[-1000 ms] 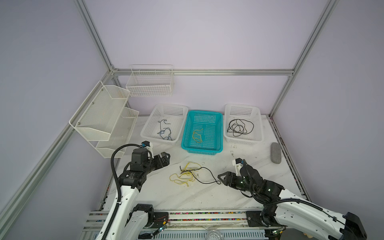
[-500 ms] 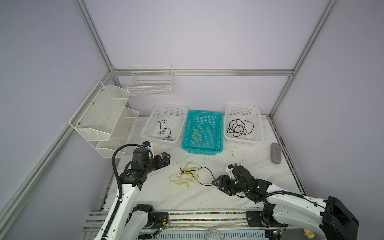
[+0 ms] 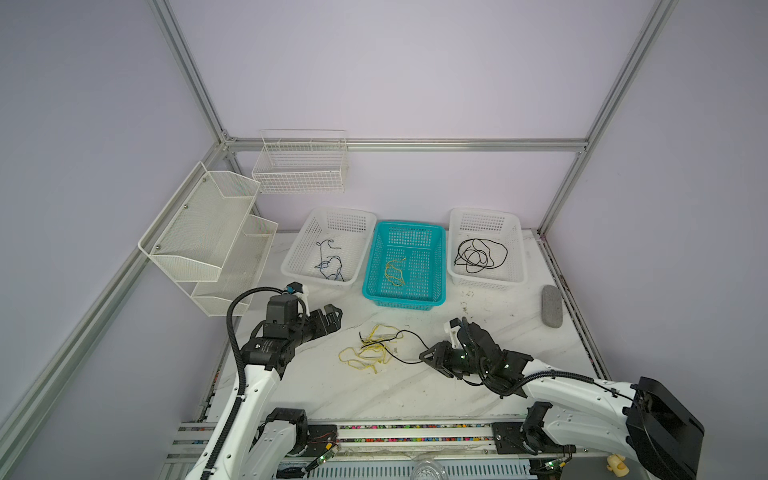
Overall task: Untangle the cables
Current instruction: 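Lower the right gripper to the tangle and grasp a black wire, then lift the black wire with the right gripper toward the farther white basket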
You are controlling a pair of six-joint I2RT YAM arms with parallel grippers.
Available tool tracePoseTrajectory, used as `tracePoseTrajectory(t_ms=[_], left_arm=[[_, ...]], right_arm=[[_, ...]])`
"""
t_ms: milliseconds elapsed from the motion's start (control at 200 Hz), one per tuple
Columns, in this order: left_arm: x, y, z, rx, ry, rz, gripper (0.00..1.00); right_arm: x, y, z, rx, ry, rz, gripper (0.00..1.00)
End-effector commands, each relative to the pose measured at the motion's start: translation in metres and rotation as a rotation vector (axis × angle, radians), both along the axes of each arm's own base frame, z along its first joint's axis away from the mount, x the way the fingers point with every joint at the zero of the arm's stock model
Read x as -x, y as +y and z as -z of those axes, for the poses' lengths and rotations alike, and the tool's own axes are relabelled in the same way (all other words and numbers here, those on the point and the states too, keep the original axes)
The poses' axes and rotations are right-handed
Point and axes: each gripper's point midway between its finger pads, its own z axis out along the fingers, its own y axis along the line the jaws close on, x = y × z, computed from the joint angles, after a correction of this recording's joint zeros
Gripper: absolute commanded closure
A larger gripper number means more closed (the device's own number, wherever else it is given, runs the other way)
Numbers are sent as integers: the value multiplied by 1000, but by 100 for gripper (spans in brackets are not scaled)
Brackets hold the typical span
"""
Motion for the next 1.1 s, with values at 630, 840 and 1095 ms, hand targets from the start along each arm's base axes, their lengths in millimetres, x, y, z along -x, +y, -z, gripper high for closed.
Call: tracePoseTrajectory(t_ms=[630,840,1095], left_arm=[[5,-88,38,291,110,158,8],[3,-112,47,290,137,214,10],[3,-130,62,279,178,254,13]], right_arm=[[-52,21,-178,96,-589,-119,100],[-56,22,-225,99,-725,-142,100],[-56,15,-282,78,-860,-121,100]])
